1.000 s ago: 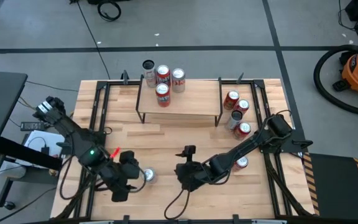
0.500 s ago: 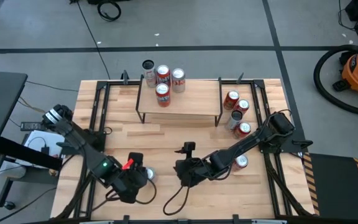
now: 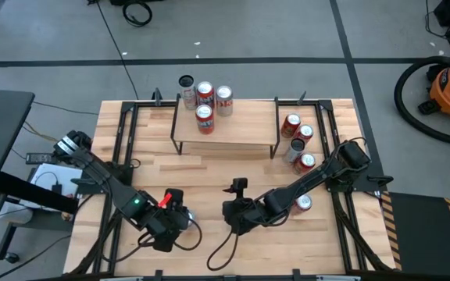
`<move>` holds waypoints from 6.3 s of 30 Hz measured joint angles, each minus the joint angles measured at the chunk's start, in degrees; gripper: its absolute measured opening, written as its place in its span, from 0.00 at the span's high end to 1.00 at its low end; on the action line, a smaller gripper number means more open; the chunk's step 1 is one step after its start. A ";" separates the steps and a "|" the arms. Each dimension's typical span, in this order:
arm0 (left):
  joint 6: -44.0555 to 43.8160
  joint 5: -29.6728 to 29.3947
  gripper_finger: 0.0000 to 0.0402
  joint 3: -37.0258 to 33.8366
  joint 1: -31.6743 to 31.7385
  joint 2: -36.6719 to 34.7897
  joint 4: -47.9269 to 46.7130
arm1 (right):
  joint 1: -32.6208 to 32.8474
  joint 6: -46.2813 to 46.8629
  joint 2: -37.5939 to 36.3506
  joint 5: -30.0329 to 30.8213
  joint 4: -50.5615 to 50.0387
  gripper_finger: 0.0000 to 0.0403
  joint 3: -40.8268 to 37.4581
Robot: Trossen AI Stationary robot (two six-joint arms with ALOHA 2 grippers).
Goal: Place canned beverage on shelf
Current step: Put the bottom left silver soda can on the shelf aligned with the other silver soda can
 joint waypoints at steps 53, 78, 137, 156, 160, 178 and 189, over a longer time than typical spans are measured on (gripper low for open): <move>-5.68 5.94 0.32 -8.55 -1.58 0.41 15.52 | 0.54 -0.91 -0.98 -11.17 8.37 0.14 -0.96; -9.10 -11.72 0.32 -8.59 0.59 6.61 6.01 | -1.63 -11.44 4.22 -15.88 28.76 0.14 -0.94; -10.46 -5.84 0.32 -8.59 -2.65 9.32 16.86 | -5.47 -7.34 6.01 -18.63 21.63 0.13 -0.94; -11.82 -4.49 0.32 -8.55 -3.07 9.02 11.91 | -6.26 -8.82 3.00 -17.39 11.99 0.13 1.33; -12.22 -4.50 0.32 -8.52 -3.04 8.07 11.93 | -5.82 -9.07 2.90 -18.35 12.02 0.13 2.21; -10.17 -13.32 0.32 -8.55 -5.22 6.55 6.09 | -5.80 -9.88 2.88 -22.90 15.16 0.12 2.21; -11.32 -16.52 0.32 -18.52 -6.52 2.05 12.37 | -5.74 -11.65 3.09 -22.30 16.95 0.03 7.03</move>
